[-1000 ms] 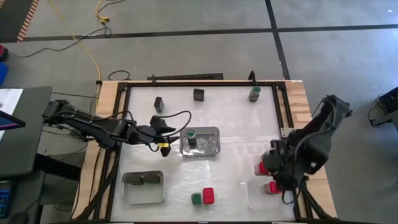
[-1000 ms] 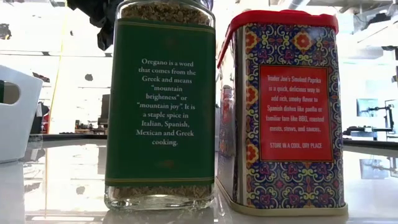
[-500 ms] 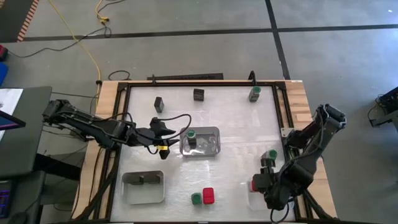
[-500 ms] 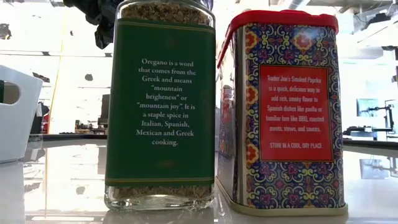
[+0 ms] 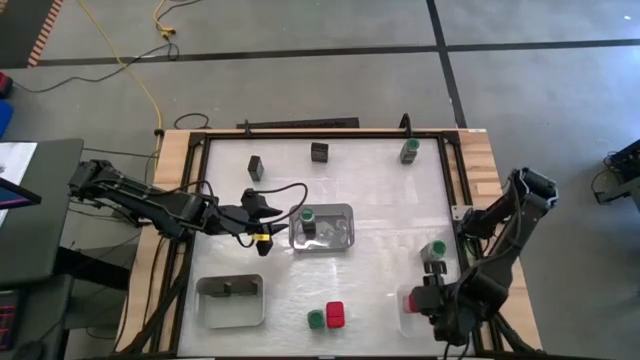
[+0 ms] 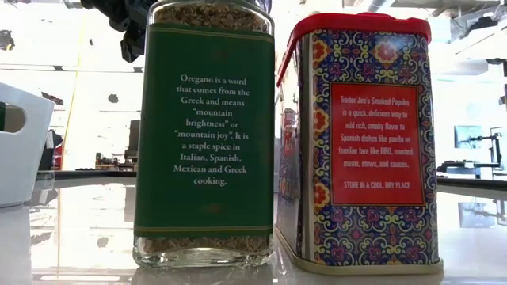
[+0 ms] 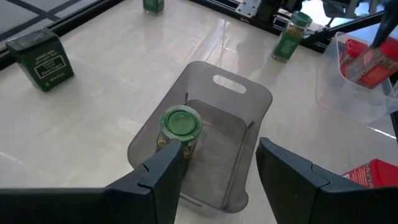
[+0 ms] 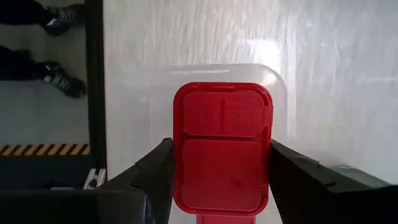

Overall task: Sort spices by type
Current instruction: Put the top red seasoning can into the transparent bin

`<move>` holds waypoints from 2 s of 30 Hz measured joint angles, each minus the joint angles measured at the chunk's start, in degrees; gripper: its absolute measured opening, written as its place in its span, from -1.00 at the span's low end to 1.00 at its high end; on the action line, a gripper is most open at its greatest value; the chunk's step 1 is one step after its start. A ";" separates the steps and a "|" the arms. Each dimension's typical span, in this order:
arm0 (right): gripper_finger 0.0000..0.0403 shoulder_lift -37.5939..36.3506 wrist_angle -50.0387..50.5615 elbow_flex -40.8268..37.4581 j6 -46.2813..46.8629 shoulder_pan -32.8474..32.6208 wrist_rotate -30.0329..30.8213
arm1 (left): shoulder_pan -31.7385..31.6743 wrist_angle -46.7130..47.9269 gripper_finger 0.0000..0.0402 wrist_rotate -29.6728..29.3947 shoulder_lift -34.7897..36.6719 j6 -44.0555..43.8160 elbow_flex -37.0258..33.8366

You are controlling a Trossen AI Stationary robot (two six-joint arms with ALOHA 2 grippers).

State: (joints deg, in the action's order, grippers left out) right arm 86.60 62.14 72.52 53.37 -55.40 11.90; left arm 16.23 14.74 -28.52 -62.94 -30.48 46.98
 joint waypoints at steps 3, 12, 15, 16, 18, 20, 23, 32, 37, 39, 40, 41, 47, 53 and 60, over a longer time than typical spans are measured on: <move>0.18 -0.80 -4.28 -2.33 -0.14 -0.02 1.56 | -0.02 -0.01 -0.04 0.00 0.00 -0.24 0.00; 0.17 -1.10 -8.21 -7.42 -0.38 -0.02 1.80 | -0.02 -0.16 -0.04 0.03 0.01 -0.70 0.00; 0.17 -1.10 -8.16 -8.62 0.49 -0.02 1.34 | -0.02 -0.20 -0.04 0.05 0.02 -0.75 0.00; 0.17 -1.13 -9.05 -9.01 0.58 -0.02 1.11 | -0.02 -0.22 -0.04 0.03 0.02 -0.75 0.00; 0.17 -1.13 -10.38 -9.88 0.60 -0.02 1.09 | -0.02 -0.22 -0.04 0.05 0.02 -0.75 0.00; 0.17 -1.13 -12.38 -11.25 0.57 -0.02 0.36 | -0.02 -0.20 -0.04 0.03 0.02 -0.73 0.00; 0.17 -1.10 -13.63 -12.19 0.61 -0.02 -0.04 | -0.02 -0.20 -0.04 0.03 0.02 -0.77 0.00; 0.17 -1.13 -11.02 -12.25 0.38 -0.02 -1.40 | -0.02 -0.20 -0.04 -0.08 0.02 -0.79 0.00; 0.17 -1.13 -11.75 -12.45 0.63 0.03 -1.42 | -0.02 -0.22 -0.04 -0.21 0.02 -0.79 0.00; 0.17 -1.15 -12.95 -13.33 0.94 0.21 -1.43 | -0.02 -0.22 -0.04 -0.23 0.02 -0.79 0.00; 0.17 -1.15 -13.81 -13.97 1.20 0.37 -1.55 | -0.02 -0.22 -0.04 -0.24 0.02 -0.79 0.00; 0.17 -1.13 -14.64 -14.43 1.49 0.40 -1.65 | -0.02 -0.22 -0.04 -0.24 0.02 -0.79 0.00; 0.17 -1.15 -14.81 -14.79 1.68 0.79 -1.63 | -0.02 -0.24 -0.04 -0.28 0.02 -0.81 0.00; 0.17 -1.17 -13.27 -14.76 1.69 0.79 -1.57 | -0.04 -0.26 -0.04 -0.31 0.02 -0.79 0.00; 0.17 -1.17 -12.76 -14.76 1.06 1.18 -1.50 | -0.04 -0.25 -0.04 -0.37 0.02 -0.79 0.00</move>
State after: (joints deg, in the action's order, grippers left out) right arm 85.43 49.38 57.76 54.43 -54.22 10.40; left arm 16.19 14.49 -28.88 -62.92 -31.27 46.98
